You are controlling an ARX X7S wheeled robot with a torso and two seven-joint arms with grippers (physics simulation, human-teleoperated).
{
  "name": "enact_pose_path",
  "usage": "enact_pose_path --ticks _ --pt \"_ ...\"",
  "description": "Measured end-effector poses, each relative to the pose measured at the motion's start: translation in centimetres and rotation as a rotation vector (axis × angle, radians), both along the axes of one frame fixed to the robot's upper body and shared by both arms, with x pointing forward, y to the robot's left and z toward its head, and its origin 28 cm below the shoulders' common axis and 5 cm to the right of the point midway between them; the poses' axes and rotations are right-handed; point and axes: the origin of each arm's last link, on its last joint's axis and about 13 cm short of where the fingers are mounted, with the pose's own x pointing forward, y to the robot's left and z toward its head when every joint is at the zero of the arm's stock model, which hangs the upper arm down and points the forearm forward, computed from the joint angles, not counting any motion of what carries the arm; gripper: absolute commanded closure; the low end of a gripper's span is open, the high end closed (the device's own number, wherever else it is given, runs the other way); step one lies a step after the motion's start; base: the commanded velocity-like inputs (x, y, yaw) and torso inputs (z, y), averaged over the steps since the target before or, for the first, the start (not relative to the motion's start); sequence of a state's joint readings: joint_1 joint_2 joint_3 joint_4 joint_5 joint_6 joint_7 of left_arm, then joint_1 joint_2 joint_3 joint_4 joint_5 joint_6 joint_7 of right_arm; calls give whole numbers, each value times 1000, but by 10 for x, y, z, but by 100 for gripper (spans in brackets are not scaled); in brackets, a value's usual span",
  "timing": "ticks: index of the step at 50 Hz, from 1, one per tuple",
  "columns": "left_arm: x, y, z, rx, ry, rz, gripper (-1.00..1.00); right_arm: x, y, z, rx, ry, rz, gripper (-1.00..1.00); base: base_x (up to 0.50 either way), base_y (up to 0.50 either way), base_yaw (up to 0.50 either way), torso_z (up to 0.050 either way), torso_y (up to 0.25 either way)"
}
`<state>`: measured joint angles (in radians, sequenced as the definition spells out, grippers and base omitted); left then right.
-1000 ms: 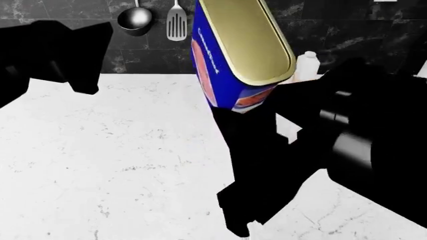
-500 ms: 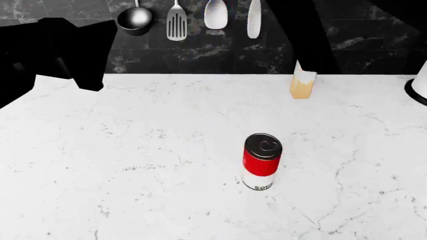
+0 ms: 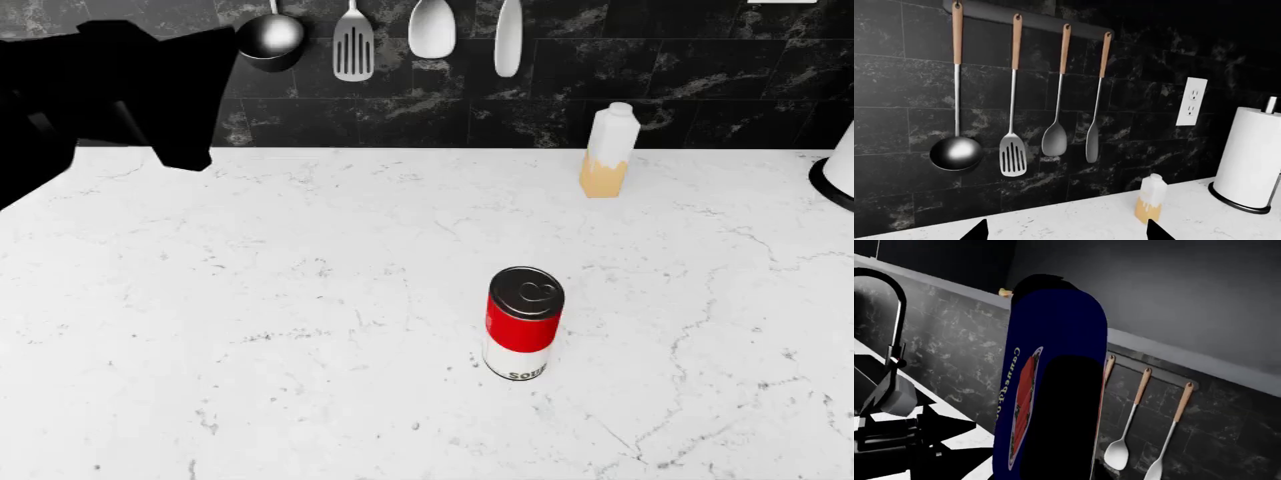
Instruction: Pick the cans from the counter and place them in their designated side in the cabinet.
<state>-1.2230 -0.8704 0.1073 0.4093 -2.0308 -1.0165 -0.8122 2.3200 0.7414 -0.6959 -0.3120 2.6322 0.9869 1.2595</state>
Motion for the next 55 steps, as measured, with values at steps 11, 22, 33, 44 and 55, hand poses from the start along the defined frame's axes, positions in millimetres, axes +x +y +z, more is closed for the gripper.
enact_pose_path --ticks 11,22,33,44,55 --pt "-2 -1 2 -4 -8 -4 -100 -5 2 23 5 -126 -13 100 0 0 0 0 0" --pt "-3 -2 4 -12 -14 -7 -100 10 6 52 94 -294 -97 100 0 0 0 0 0" --pt "-4 -3 5 -20 -20 -9 -100 48 15 90 244 -372 -243 100 0 0 0 0 0" --pt "-5 -4 5 -29 -21 -9 -100 81 14 118 426 -308 -388 100 0 0 0 0 1" --pt "-5 -4 3 -43 -20 -5 -100 104 18 128 568 -209 -511 100 0 0 0 0 0"
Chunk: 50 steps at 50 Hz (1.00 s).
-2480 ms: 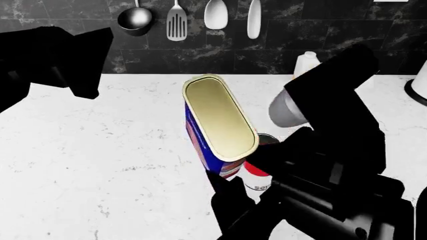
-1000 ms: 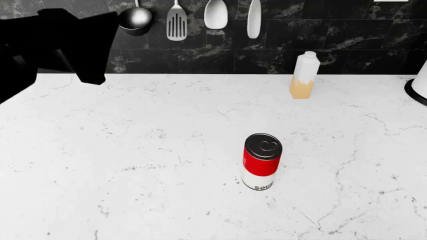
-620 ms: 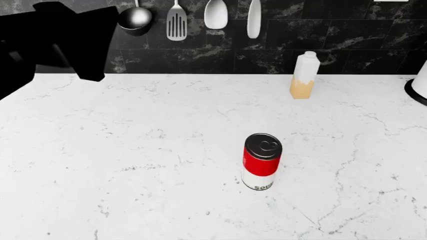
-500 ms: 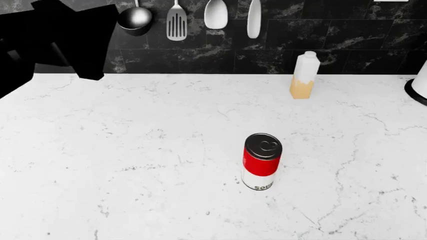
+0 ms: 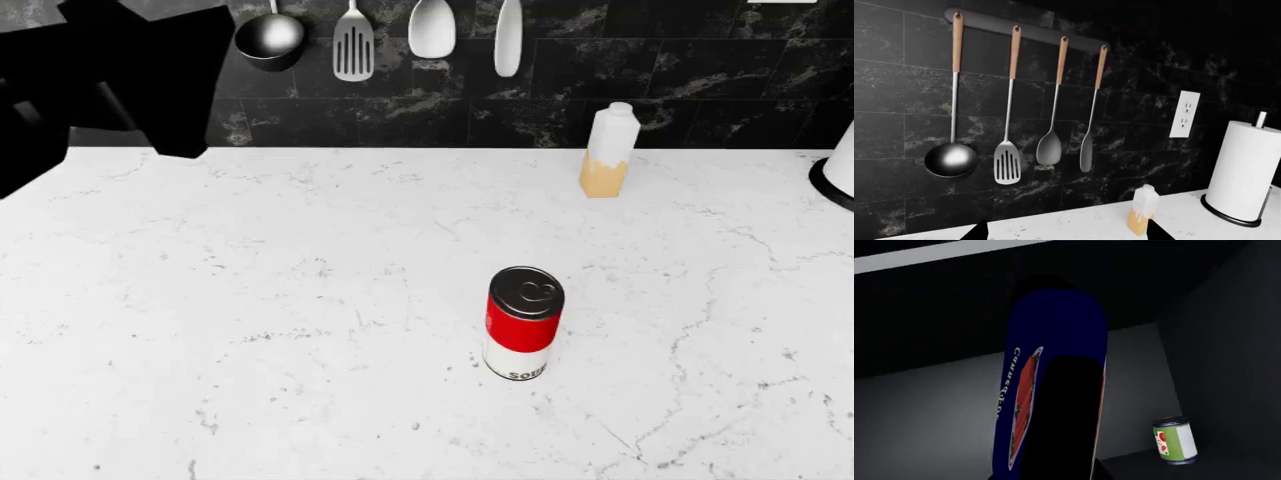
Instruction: Pick the cans from the counter and place them in their designated side in the cabinet.
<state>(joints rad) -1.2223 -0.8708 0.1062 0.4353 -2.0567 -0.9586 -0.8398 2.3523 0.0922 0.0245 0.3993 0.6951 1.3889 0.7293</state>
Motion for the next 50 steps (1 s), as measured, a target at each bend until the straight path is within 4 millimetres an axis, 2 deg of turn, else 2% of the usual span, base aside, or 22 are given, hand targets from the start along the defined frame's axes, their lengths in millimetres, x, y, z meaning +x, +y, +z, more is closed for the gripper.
enact_pose_path --ticks 27,38,50 --pt "-2 1 -5 -35 -2 10 -100 47 21 10 310 143 -126 100 0 0 0 0 0" --pt "0 1 -7 -47 1 12 -100 63 29 9 363 184 -167 100 0 0 0 0 0" --pt "1 1 -8 -57 1 12 -100 69 36 9 390 175 -220 100 3 0 1 0 0"
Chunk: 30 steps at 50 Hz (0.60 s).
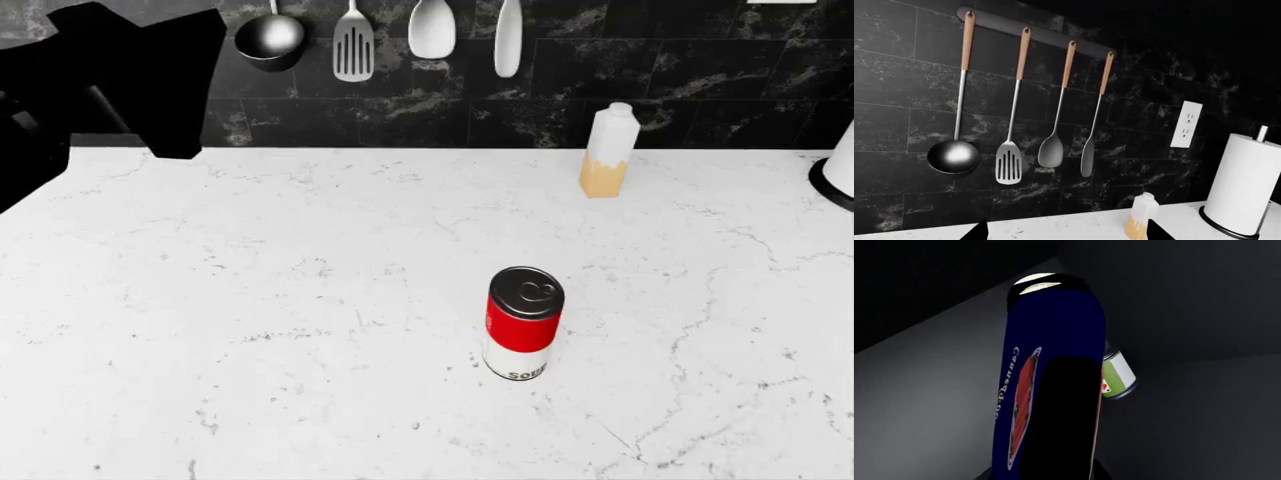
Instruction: Pick the cans from the counter and place them in their designated side in the cabinet.
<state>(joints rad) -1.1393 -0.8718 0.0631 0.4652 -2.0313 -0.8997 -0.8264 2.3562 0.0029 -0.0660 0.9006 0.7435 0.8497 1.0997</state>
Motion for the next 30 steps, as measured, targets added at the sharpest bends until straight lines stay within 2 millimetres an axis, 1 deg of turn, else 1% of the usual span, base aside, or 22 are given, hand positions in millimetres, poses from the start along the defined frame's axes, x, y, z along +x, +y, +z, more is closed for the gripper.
enact_pose_path --ticks 7,8,18,30 --pt "0 0 -1 -3 -1 1 -100 2 3 0 9 -4 -19 100 4 0 2 0 0" --pt "0 0 -1 -3 -1 2 -100 2 3 0 10 -5 -20 -100 0 0 0 0 0" --pt "0 1 -2 -10 0 2 -100 -1 4 2 17 -39 39 -100 0 0 0 0 0" --pt "-2 0 -3 -17 0 1 -100 0 2 2 -1 -47 53 -100 0 0 0 0 0"
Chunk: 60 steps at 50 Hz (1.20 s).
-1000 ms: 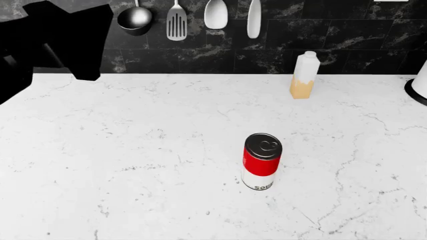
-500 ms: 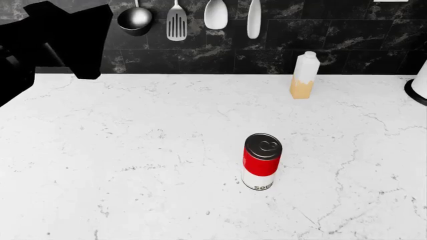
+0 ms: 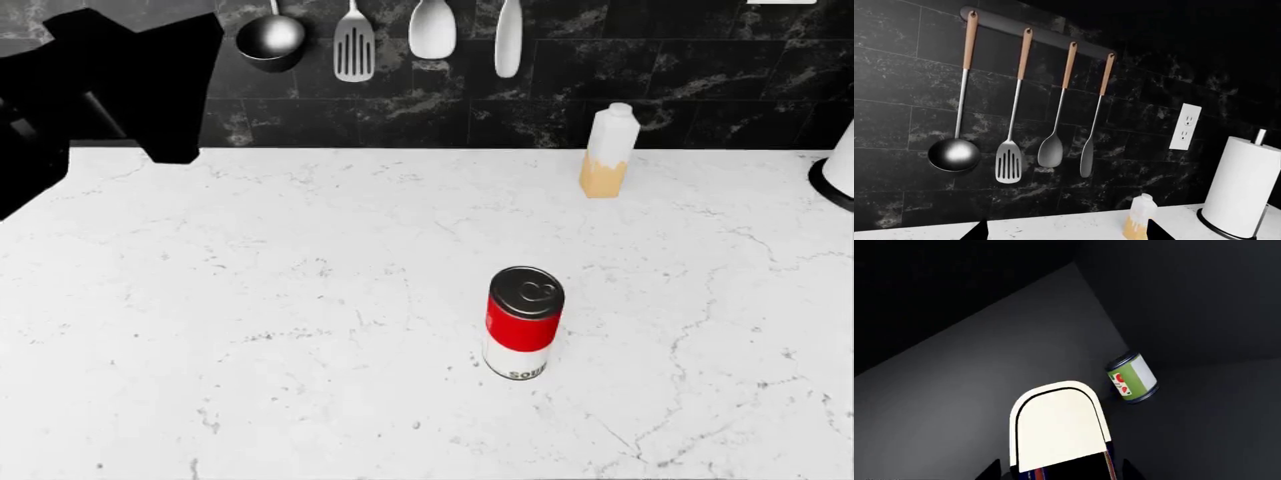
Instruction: Pick the cans from the counter and place them in their designated side in the cabinet.
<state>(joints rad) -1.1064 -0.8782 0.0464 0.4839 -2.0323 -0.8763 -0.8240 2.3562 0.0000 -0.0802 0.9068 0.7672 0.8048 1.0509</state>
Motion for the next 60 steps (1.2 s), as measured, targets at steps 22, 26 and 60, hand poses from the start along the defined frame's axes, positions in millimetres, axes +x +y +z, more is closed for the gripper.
enact_pose_path --ticks 22,26,60 --pt "-2 0 -1 -11 0 0 -100 1 0 -3 -102 -24 47 -100 0 0 0 0 0" --pt "-3 0 0 -11 -1 1 -100 -1 0 -2 -118 -49 65 -100 0 0 0 0 0" --pt "-9 0 4 -22 -22 9 -100 -52 -1 14 -282 -410 112 -100 0 0 0 0 0"
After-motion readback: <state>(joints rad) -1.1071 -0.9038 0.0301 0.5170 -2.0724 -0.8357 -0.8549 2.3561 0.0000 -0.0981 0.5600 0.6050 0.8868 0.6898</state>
